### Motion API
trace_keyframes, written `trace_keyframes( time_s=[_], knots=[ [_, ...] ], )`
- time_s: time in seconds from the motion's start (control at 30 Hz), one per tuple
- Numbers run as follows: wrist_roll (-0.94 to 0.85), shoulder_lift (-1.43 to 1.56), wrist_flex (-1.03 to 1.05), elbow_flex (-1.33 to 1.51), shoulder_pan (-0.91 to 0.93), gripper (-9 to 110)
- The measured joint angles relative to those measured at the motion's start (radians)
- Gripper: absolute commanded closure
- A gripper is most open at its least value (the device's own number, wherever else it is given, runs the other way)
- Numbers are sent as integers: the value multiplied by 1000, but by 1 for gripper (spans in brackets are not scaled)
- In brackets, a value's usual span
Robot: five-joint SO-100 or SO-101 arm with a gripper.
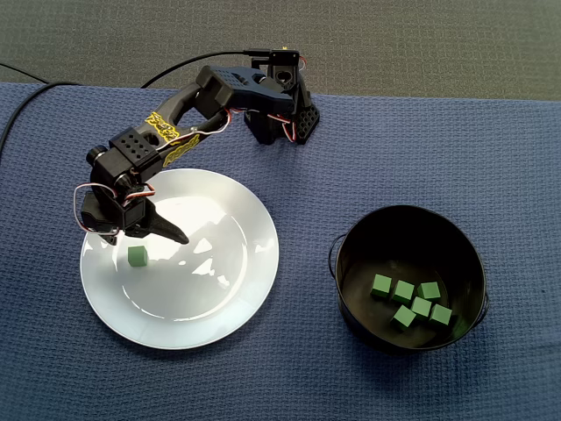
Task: Pick up the items on the white plate and put them in the black container.
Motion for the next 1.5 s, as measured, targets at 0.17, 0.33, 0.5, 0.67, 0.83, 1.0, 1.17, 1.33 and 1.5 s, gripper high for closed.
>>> trace_keyframes(
  time_s=[0.17,0.33,0.5,0.67,0.83,1.0,1.17,1.33,1.5],
  knots=[
    [0,-14,-29,-14,-2,48],
    [12,-21,-69,-15,-2,49],
    [21,-20,-80,-2,-2,50],
    [26,-20,-95,43,-2,50],
    [26,-20,-170,107,-2,50],
    [26,-20,-192,120,-2,60],
    [26,-20,-192,143,-2,73],
    [26,-18,-202,156,3,85],
    [26,-15,-224,164,2,97]
  ],
)
